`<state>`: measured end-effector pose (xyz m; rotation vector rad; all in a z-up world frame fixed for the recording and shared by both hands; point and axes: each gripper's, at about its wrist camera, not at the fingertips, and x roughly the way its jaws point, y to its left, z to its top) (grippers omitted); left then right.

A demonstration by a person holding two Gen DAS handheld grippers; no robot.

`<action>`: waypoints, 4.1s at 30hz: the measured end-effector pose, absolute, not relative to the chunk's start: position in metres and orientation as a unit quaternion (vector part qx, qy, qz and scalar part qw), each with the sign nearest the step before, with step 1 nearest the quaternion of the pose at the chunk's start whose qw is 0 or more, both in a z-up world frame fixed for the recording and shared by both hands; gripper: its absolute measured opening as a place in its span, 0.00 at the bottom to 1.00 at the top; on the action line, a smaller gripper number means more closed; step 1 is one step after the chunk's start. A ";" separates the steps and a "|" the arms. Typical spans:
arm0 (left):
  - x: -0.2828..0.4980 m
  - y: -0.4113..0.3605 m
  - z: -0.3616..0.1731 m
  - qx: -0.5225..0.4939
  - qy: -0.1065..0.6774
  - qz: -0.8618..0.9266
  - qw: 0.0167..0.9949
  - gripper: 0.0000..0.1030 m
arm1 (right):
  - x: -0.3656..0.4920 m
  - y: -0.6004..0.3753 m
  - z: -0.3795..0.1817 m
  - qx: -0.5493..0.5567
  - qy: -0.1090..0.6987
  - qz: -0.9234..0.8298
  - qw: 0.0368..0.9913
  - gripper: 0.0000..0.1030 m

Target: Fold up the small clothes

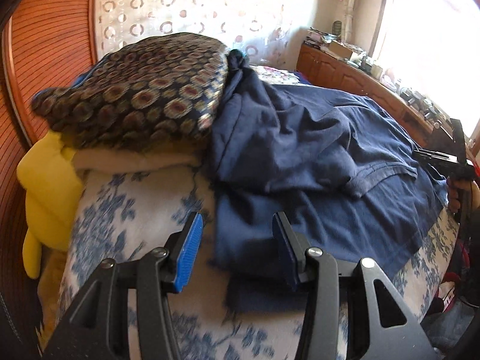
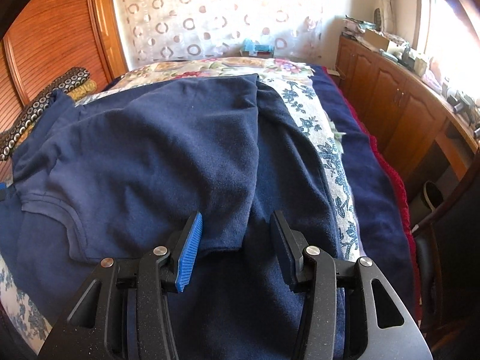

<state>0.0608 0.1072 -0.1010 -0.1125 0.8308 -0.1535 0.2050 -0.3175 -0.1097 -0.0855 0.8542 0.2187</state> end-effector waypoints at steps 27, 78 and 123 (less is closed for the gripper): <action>0.124 0.105 -0.101 -0.078 0.398 -0.074 0.911 0.25 | 0.204 -0.315 -0.110 -0.050 0.412 0.100 0.904 0.46; 0.029 0.079 -0.063 -0.041 0.338 -0.071 0.937 0.05 | 0.121 -0.357 -0.048 -0.012 0.330 0.115 0.937 0.00; 0.055 0.091 -0.101 -0.118 0.383 -0.128 0.907 0.05 | 0.140 -0.281 -0.102 -0.053 0.377 0.146 0.913 0.68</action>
